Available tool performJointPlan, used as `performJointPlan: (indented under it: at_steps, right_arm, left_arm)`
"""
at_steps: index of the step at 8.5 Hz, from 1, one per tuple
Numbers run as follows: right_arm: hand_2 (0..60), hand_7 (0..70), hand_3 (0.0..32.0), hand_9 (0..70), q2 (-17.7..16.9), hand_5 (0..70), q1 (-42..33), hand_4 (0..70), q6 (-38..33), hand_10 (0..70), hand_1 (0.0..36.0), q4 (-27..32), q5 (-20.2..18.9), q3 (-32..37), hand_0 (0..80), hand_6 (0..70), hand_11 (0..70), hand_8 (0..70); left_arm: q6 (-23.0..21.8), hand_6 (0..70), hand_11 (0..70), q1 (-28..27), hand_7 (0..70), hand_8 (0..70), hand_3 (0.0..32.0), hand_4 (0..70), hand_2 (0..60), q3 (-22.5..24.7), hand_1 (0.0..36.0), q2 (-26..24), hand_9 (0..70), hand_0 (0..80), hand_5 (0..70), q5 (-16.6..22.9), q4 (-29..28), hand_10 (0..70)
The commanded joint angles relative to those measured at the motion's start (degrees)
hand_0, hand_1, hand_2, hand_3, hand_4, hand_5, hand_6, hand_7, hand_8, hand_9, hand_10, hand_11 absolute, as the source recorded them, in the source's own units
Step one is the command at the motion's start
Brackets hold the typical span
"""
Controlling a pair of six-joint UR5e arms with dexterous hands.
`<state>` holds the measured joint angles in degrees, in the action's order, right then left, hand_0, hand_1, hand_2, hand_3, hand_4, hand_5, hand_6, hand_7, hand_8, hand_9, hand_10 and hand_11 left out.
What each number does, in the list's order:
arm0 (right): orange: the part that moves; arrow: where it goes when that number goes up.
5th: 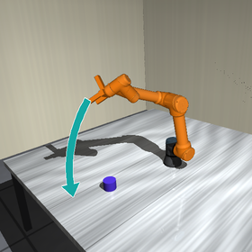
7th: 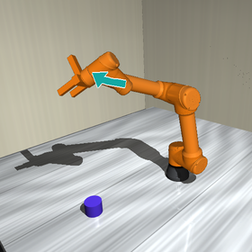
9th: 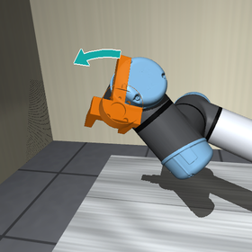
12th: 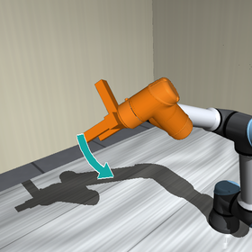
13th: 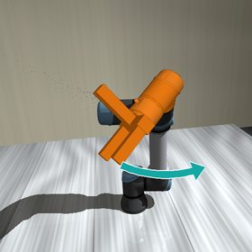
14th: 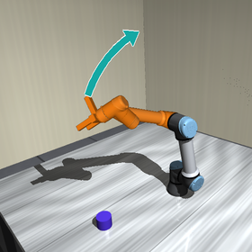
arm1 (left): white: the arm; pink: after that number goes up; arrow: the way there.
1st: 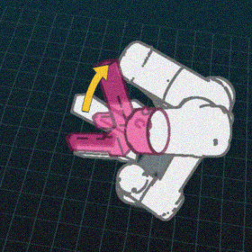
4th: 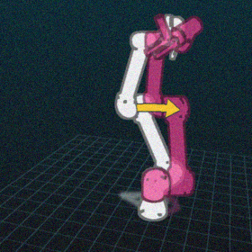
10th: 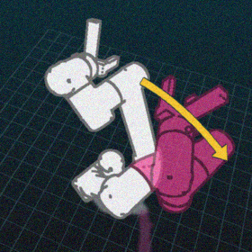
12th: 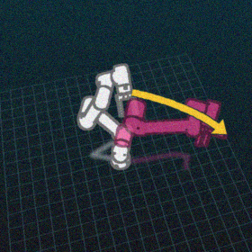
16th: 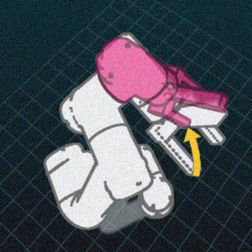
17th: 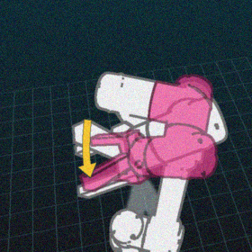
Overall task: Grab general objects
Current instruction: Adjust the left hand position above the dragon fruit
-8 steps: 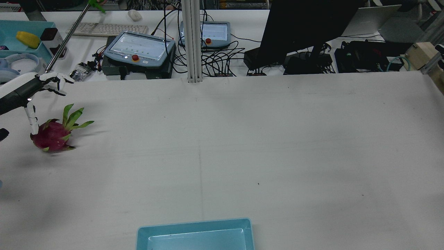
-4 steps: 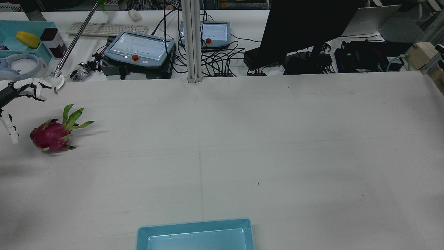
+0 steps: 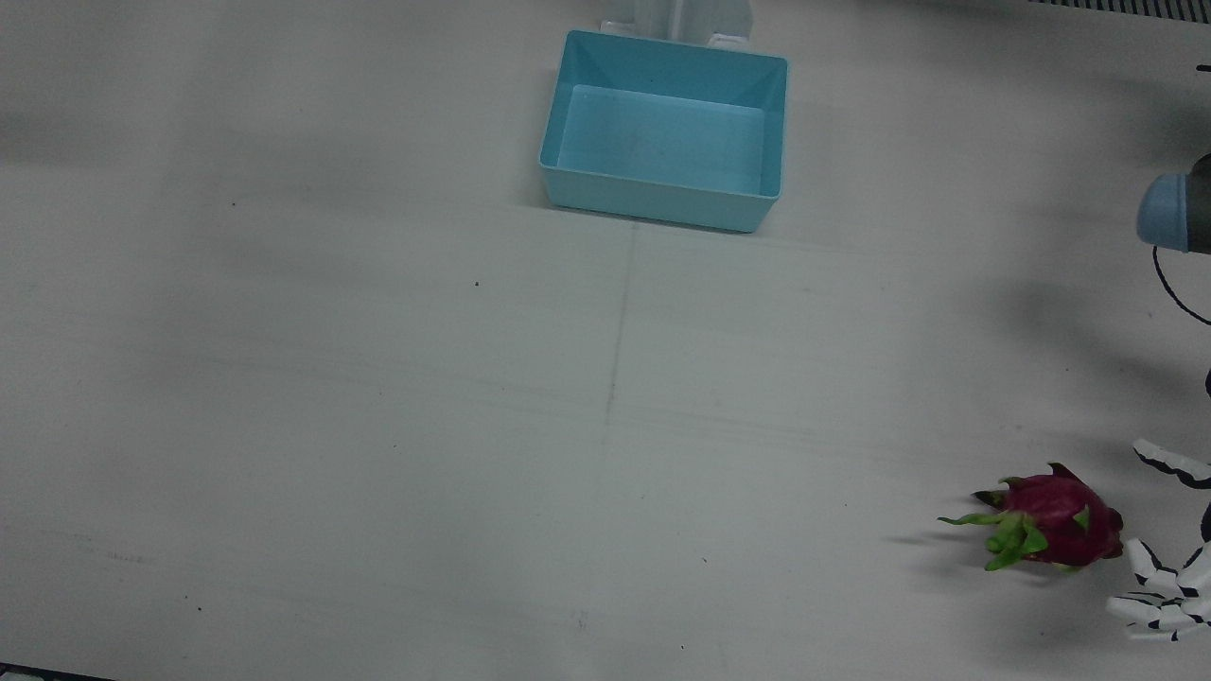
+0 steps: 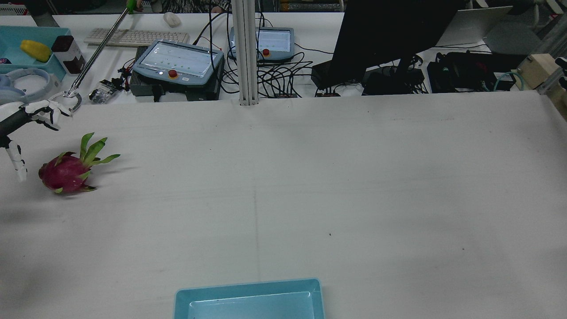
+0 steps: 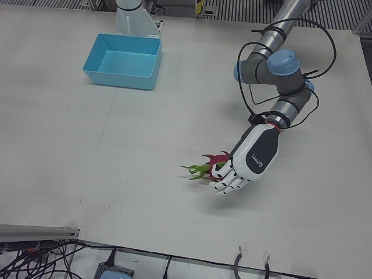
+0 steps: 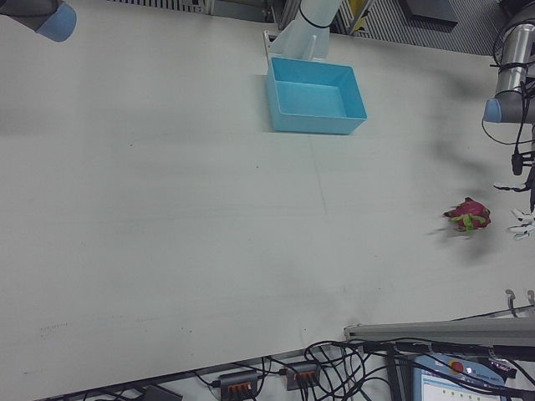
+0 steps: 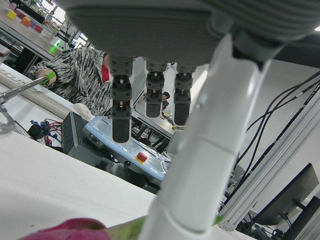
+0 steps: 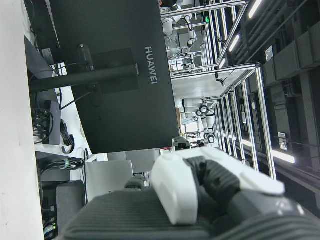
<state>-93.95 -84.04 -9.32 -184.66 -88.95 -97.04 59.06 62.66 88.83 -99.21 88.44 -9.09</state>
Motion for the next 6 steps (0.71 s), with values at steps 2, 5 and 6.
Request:
performJointPlan:
  at_steps: [2, 5, 6]
  right_arm:
    - [0.0, 0.0, 0.0, 0.0, 0.00, 0.0, 0.01, 0.0, 0.00, 0.0, 0.0, 0.00, 0.00, 0.01, 0.0, 0.0, 0.0, 0.0]
    - [0.0, 0.0, 0.0, 0.0, 0.00, 0.0, -0.08, 0.0, 0.00, 0.0, 0.0, 0.00, 0.00, -0.17, 0.0, 0.0, 0.0, 0.0]
    - [0.0, 0.0, 0.0, 0.0, 0.00, 0.0, -0.08, 0.0, 0.00, 0.0, 0.0, 0.00, 0.00, -0.08, 0.0, 0.0, 0.0, 0.0]
  left_arm:
    - [3.17, 15.5, 25.4, -3.49, 37.5, 20.9, 6.4, 1.3, 60.0, -0.06, 36.0, -4.05, 21.8, 80.0, 70.0, 0.07, 7.15, 14.1]
    - [0.29, 14.8, 25.7, -2.46, 36.0, 20.1, 7.2, 0.6, 60.0, 1.77, 36.0, -3.09, 20.7, 80.0, 70.0, 1.20, 4.62, 14.3]
    - [0.09, 14.7, 25.5, -0.80, 35.9, 20.0, 7.4, 0.4, 60.0, 2.31, 36.0, -0.92, 20.6, 80.0, 70.0, 2.43, 3.30, 14.2]
